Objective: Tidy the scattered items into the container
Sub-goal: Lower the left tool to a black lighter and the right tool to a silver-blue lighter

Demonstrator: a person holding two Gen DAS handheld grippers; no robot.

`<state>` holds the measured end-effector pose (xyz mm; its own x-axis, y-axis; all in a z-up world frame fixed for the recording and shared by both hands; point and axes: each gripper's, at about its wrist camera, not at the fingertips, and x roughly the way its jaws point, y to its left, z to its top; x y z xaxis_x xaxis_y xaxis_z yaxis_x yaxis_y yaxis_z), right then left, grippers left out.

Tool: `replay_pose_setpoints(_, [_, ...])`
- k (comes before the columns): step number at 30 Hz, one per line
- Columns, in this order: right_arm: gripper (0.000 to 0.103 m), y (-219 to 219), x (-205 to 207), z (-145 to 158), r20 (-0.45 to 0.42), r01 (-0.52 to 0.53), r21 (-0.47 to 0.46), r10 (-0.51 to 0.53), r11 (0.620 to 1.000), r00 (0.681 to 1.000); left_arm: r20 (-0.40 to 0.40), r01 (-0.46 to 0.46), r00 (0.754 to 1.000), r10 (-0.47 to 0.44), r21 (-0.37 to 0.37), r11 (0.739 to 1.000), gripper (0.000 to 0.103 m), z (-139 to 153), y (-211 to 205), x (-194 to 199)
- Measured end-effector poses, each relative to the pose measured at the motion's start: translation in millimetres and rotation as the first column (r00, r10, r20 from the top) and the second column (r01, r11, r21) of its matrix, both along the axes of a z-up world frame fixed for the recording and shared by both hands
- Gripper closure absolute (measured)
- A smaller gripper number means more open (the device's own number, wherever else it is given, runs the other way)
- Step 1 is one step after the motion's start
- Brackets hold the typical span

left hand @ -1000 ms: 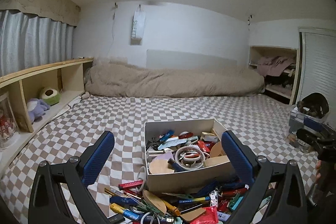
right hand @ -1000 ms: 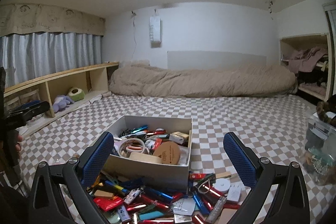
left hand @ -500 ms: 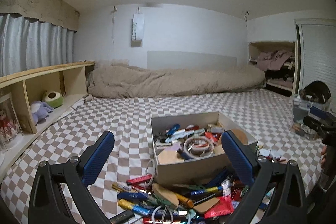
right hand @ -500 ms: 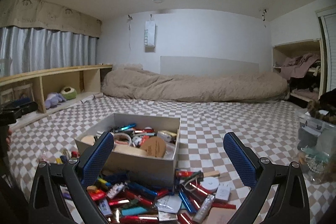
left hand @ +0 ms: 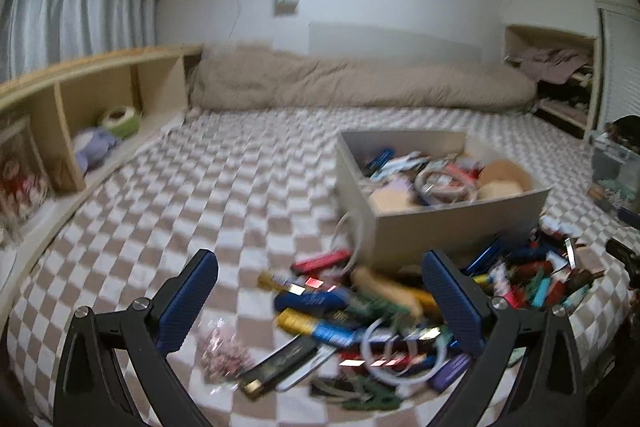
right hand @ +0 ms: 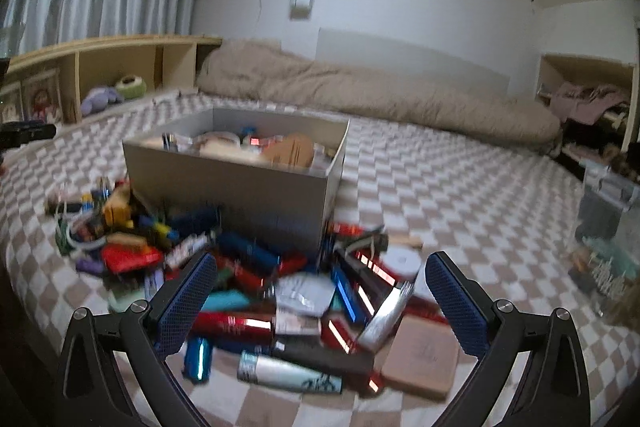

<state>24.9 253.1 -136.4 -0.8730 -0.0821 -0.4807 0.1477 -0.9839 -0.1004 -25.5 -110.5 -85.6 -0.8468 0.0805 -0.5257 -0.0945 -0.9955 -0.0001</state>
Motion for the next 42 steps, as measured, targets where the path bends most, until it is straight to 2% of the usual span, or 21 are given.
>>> replay_pose_setpoints(6, [0.000,2,-5,-25,0.097,-0.005,-0.027,0.007,1.000,0.995,0.143,-0.099,0.985,0.094,0.026,0.995,0.000,-29,-25,-12])
replay_pose_setpoints(9, [0.000,1,-6,-34,0.136,-0.007,-0.032,0.012,0.999,0.991,0.251,-0.169,0.957,0.148,0.065,0.983,0.000,-48,-35,-20])
replay_pose_setpoints(13, [0.000,3,-6,-46,0.197,0.004,-0.045,0.005,0.999,0.980,0.382,-0.250,0.908,0.173,0.161,0.955,0.000,-73,-44,-28])
replay_pose_setpoints(17, [0.000,5,-7,-60,0.283,0.022,-0.073,0.000,0.997,0.959,0.455,-0.295,0.873,0.174,0.210,0.932,0.000,-88,-41,-32])
replay_pose_setpoints(24, [0.000,3,-3,-73,0.336,0.018,-0.076,0.008,0.997,0.942,0.500,-0.389,0.825,0.264,0.164,0.907,0.000,-96,-32,-39])
replay_pose_setpoints(30, [0.000,1,1,-76,0.337,0.008,-0.048,0.009,0.999,0.942,0.498,-0.432,0.795,0.347,0.063,0.899,0.000,-100,-22,-46])
replay_pose_setpoints(34, [0.000,-1,4,-79,0.354,0.019,-0.059,0.003,0.998,0.935,0.479,-0.478,0.773,0.415,0.010,0.878,0.000,-106,-18,-52])
replay_pose_setpoints(38, [0.000,-4,9,-81,0.351,0.030,-0.064,-0.005,0.998,0.936,0.447,-0.507,0.771,0.454,-0.001,0.862,0.000,-107,-18,-53])
replay_pose_setpoints(42, [0.000,-2,2,-81,0.355,0.056,-0.087,-0.022,0.995,0.935,0.421,-0.492,0.790,0.446,0.002,0.870,0.000,-108,-18,-49])
